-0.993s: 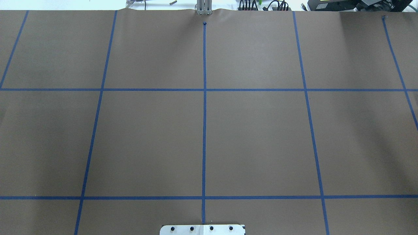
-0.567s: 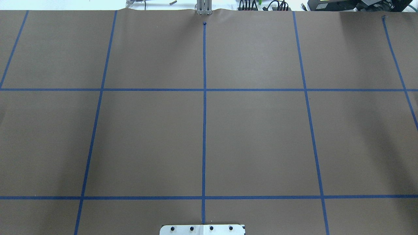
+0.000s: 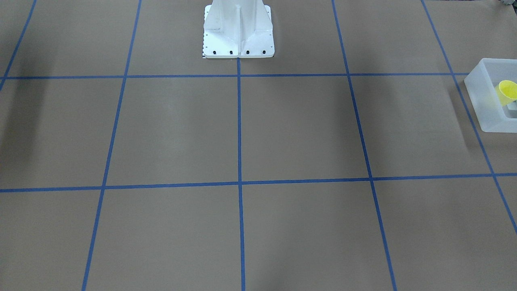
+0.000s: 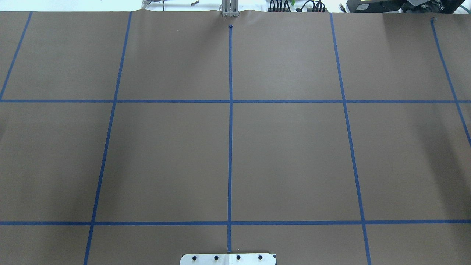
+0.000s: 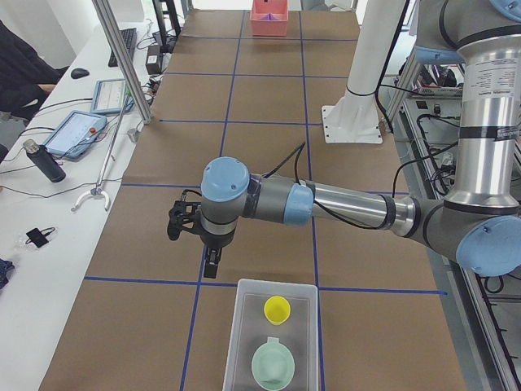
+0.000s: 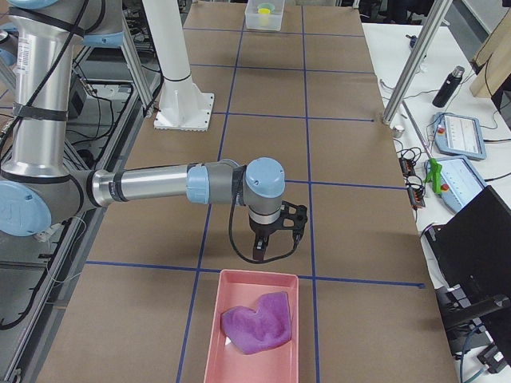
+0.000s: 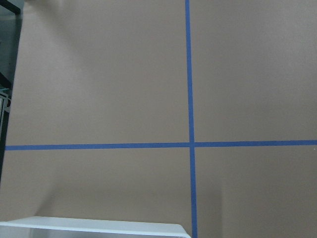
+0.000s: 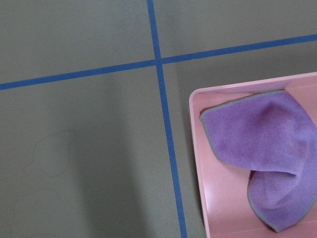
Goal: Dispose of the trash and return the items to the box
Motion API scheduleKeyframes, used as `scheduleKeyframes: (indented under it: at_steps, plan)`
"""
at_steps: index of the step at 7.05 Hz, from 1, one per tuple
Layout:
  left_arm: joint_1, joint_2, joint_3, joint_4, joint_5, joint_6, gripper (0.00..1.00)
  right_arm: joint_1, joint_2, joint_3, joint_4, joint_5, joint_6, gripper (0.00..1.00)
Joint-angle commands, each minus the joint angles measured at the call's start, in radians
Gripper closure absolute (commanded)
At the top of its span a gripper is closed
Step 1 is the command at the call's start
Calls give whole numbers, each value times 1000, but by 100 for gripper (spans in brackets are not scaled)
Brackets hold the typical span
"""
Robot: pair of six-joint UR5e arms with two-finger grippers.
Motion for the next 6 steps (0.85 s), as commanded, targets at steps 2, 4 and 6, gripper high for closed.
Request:
scheduleKeyframes:
  at_steps: [2, 4, 6]
  plan:
    - [50, -2, 70, -7, 3, -17, 1, 40, -10, -37, -1, 2, -63, 0]
    - [49, 36, 95, -55, 3, -17, 1, 40, 1, -88, 0, 10, -62, 0]
    - [47, 38, 98, -53, -2, -17, 1, 40, 4, -83, 0, 10, -56, 0]
